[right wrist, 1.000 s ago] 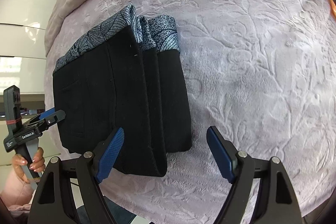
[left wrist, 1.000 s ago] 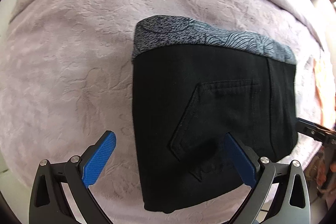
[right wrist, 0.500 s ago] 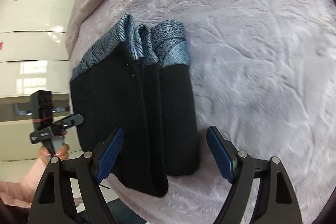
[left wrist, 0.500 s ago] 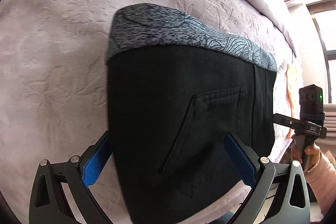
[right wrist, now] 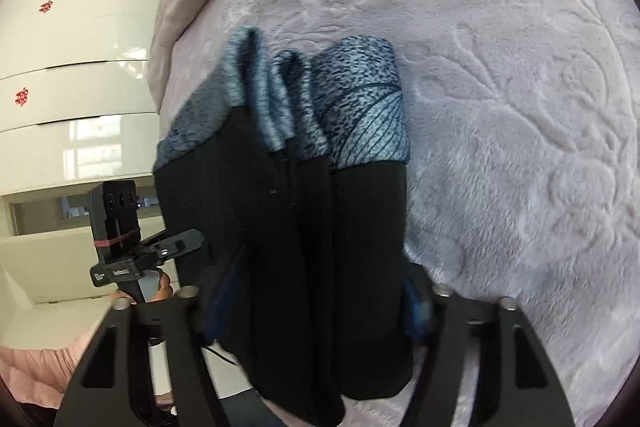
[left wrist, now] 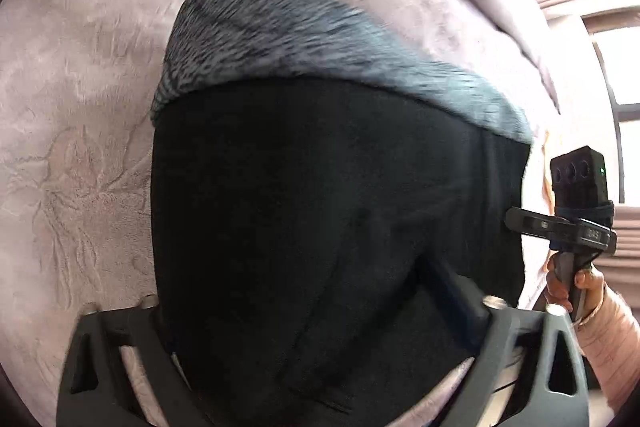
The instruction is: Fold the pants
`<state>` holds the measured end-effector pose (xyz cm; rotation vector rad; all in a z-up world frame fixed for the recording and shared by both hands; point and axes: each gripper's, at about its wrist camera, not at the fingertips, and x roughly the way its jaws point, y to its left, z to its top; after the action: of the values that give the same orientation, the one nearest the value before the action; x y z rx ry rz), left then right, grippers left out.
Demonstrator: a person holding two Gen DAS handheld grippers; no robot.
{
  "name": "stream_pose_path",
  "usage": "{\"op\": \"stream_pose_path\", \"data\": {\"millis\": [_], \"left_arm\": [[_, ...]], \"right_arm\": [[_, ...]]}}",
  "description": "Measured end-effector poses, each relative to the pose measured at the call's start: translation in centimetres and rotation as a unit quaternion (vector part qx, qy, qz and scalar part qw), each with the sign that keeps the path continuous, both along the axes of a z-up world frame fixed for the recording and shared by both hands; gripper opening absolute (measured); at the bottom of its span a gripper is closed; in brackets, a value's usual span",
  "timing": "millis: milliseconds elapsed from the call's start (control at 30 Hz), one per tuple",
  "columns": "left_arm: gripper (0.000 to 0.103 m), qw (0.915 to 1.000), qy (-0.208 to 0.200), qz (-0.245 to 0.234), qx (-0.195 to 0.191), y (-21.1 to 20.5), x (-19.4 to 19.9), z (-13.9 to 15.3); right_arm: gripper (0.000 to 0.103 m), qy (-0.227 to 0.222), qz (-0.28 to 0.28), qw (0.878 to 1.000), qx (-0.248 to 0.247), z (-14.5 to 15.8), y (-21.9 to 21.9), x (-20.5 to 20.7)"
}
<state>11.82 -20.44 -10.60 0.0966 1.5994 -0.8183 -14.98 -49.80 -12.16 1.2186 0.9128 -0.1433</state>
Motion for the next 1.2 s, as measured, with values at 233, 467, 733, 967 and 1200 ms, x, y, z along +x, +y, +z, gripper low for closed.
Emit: {"op": "stream_pose_path", "data": {"millis": [233, 467, 733, 967, 1200], "left_arm": [[0.065, 0.9991, -0.036, -0.017, -0.014, 0.7, -2.1, 4.6], [0.065, 0.9987, -0.04, -0.031, -0.007, 3.7, -4.4, 7.6], [0.098, 0.9955, -0.062, -0.017, 0.07, 4.6, -4.7, 2.3], [0.102, 0.9865, -0.112, -0.034, 0.114, 2.7, -5.5, 3.5], [0.102, 0.9768, -0.15, -0.009, 0.152, 0.2, -7.2, 6.3]], "right_arm": [[0.043, -0.041, -0.014, 0.999, 0.028, 3.0, 0.9, -1.6], [0.042, -0.056, -0.014, 0.997, 0.058, 4.6, 4.4, -3.7], [0.05, -0.01, -0.035, 0.998, 0.047, 1.2, 7.1, -3.6], [0.063, 0.051, -0.03, 0.998, -0.016, 2.8, 7.9, -2.2], [0.08, 0.114, -0.021, 0.988, -0.102, 6.8, 8.9, -1.8]]}}
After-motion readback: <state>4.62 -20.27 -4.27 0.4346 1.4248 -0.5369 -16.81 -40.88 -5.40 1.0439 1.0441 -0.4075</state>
